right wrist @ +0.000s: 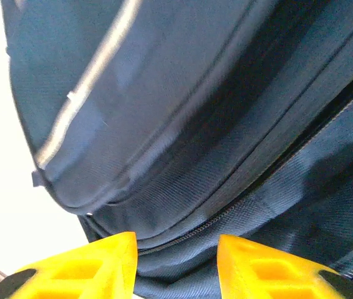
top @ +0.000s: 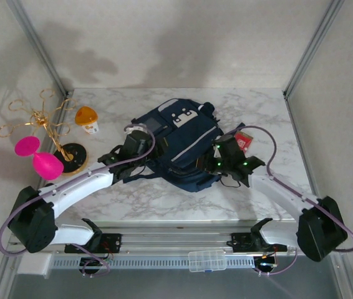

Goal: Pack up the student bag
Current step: Close the student bag at the center of the table, then zip the student bag at the center of the table.

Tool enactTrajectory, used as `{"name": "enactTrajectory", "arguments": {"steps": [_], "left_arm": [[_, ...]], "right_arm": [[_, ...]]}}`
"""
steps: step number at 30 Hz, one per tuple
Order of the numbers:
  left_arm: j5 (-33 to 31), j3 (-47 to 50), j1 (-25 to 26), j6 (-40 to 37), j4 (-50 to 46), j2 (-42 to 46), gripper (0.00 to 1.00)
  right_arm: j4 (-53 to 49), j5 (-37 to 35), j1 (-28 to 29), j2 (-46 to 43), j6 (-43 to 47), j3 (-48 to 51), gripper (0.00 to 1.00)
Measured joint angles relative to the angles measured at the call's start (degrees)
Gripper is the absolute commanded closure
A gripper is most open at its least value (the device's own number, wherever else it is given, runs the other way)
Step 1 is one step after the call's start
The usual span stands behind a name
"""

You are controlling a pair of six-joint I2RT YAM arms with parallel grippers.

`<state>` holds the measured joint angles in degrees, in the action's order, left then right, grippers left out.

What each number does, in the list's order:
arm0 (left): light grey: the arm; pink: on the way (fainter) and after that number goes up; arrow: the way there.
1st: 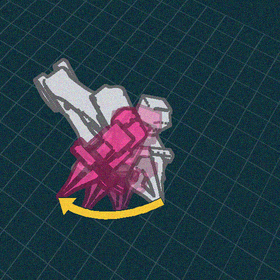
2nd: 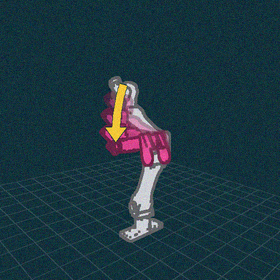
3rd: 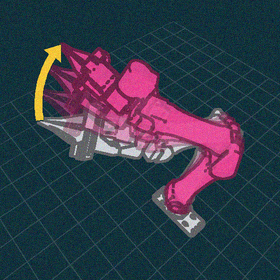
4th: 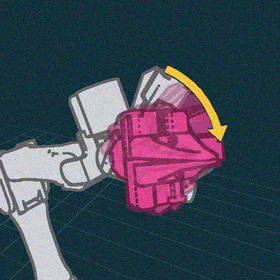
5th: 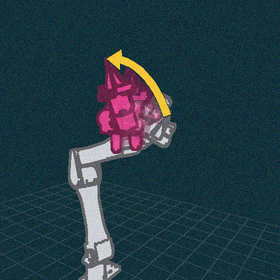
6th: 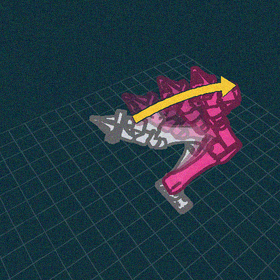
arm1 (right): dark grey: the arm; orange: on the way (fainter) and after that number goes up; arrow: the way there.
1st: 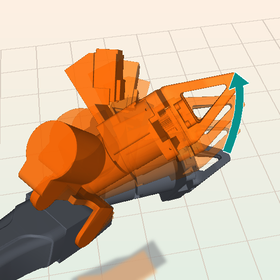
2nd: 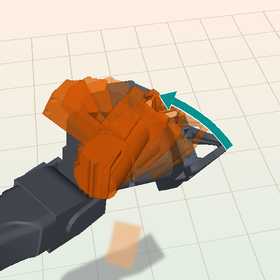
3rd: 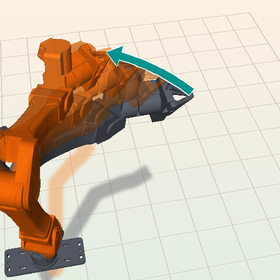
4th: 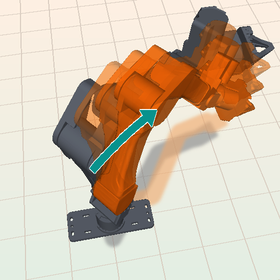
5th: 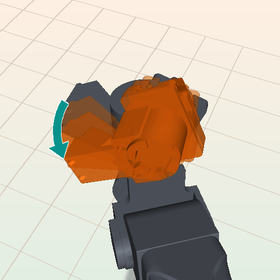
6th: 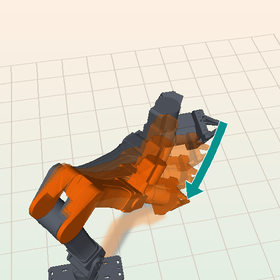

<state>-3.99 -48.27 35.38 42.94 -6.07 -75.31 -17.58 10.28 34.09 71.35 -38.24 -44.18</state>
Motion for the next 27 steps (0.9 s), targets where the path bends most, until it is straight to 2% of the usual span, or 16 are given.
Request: {"name": "enactTrajectory", "arguments": {"steps": [6,13,22,27], "left_arm": [[1.3,3.9,-3.6,2.1,2.4,-4.7,0.25],[4.5,5.3,-3.4,6.7,9.9,-7.3,0.34],[6.4,6.3,-1.8,12.4,16.5,-9.5,0.47],[5.7,6.6,-0.7,15.9,17.0,-10.0,0.49]], "right_arm": [[1.8,-1.7,-0.2,5.6,1.6,0.1,0.61],[3.0,-1.5,-6.6,8.3,6.7,-2.7,0.63],[3.8,-1.5,-9.9,11.9,13.6,-8.4,0.66],[3.4,-1.7,-10.6,14.3,15.0,-11.8,0.62]]}}
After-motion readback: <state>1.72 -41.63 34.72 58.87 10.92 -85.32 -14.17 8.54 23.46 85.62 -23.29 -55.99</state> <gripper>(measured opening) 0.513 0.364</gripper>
